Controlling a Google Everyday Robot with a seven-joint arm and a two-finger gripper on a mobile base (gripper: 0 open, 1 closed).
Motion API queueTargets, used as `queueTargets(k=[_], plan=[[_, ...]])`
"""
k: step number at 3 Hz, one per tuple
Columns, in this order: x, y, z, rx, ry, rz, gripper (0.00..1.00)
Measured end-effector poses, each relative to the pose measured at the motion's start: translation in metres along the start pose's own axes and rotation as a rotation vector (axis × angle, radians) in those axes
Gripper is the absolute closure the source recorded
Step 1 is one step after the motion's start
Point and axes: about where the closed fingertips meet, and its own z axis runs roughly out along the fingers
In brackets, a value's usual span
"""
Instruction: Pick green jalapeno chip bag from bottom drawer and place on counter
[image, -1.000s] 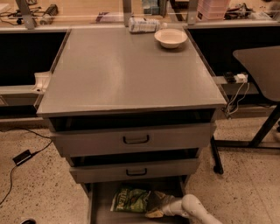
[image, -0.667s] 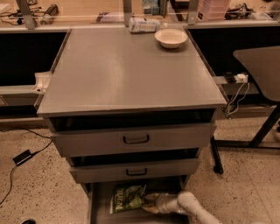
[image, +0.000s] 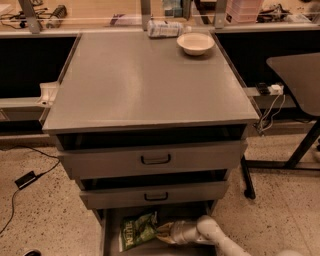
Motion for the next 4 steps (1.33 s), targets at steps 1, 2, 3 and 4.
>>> queueTargets(k=[1, 2, 3, 4], plan=[[-0.031, 0.017, -0.026, -0.004, -0.163, -0.085, 1.0], [-0.054, 0.008, -0.108, 0.127, -0.146, -0.241, 1.0], [-0.087, -0.006, -0.2, 0.297, -0.052, -0.378, 1.0], [-0.143, -0.006, -0.273, 0.421, 0.071, -0.535, 1.0]])
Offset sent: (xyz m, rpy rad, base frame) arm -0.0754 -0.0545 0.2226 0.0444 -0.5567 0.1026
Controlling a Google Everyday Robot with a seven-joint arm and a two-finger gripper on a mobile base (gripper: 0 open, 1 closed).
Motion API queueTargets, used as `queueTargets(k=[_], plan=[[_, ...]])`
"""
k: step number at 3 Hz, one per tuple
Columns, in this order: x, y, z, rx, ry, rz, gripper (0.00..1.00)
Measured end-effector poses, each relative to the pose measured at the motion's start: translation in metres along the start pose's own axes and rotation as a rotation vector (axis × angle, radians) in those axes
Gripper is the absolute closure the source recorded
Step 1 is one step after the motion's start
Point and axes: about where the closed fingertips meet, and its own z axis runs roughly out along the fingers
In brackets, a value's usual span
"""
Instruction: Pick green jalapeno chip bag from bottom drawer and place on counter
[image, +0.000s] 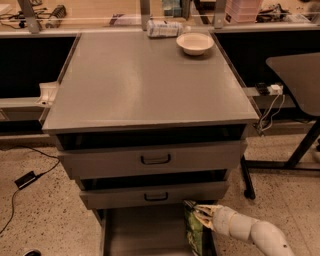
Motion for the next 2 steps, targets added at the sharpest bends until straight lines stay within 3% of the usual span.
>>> queueTargets(k=[1, 2], plan=[[-0.031, 0.008, -0.007, -0.045, 0.005, -0.085, 1.0], [-0.043, 0.002, -0.012, -0.038, -0.025, -0.126, 1.0]])
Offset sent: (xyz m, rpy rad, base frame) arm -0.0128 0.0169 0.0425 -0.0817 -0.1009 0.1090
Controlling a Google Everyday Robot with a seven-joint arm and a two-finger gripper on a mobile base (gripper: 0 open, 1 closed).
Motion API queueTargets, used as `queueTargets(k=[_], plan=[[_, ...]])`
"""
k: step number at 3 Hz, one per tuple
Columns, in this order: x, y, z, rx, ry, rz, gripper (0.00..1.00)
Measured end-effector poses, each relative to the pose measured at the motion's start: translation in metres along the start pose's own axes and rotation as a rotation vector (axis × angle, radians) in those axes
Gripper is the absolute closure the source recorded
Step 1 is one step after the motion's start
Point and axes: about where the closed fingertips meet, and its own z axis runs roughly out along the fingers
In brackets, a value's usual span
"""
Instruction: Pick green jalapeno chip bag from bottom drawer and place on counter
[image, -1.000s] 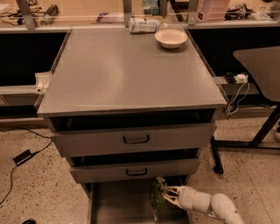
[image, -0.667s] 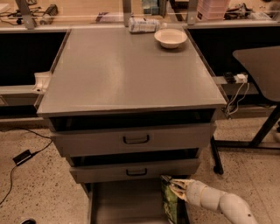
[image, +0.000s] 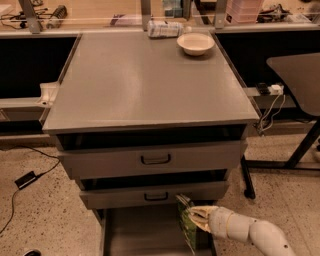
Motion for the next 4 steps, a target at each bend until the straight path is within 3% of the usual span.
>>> queueTargets(k=[1, 2, 3, 4], plan=[[-0.04, -0.038, -0.038, 0.079, -0.069, -0.136, 1.0], [-0.097, -0.073, -0.088, 0.15, -0.133, -0.295, 1.0], [-0.178, -0.133, -0.142, 0.207, -0.201, -0.515, 1.0], [-0.237, -0.173, -0.173, 0.228, -0.237, -0.657, 1.0]])
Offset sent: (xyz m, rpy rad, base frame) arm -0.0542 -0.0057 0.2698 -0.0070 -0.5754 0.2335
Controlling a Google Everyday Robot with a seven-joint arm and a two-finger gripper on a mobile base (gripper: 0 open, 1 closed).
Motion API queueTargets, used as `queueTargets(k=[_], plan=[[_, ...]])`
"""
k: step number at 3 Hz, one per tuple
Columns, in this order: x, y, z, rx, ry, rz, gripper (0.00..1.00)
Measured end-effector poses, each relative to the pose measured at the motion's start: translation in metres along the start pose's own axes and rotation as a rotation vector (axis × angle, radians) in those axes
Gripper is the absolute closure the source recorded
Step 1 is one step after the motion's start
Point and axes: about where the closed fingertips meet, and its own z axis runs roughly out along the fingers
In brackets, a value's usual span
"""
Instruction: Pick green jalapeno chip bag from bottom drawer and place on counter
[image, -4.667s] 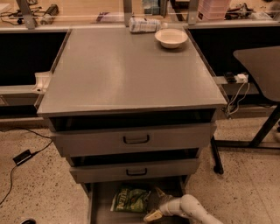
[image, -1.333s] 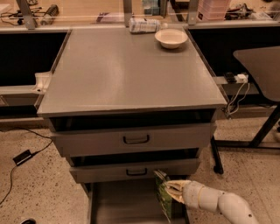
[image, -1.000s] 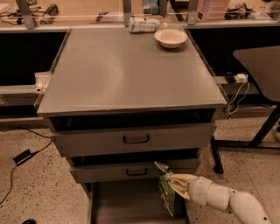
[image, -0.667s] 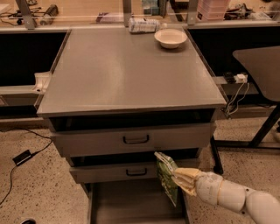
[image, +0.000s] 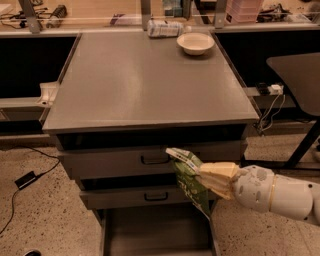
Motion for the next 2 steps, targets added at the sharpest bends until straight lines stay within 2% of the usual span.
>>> queueTargets(k=[1, 2], plan=[[-0.021, -0.063, 0.006, -0.005, -0.047, -0.109, 1.0], [-0.02, -0.125, 0.016, -0.012, -0.052, -0.164, 1.0]])
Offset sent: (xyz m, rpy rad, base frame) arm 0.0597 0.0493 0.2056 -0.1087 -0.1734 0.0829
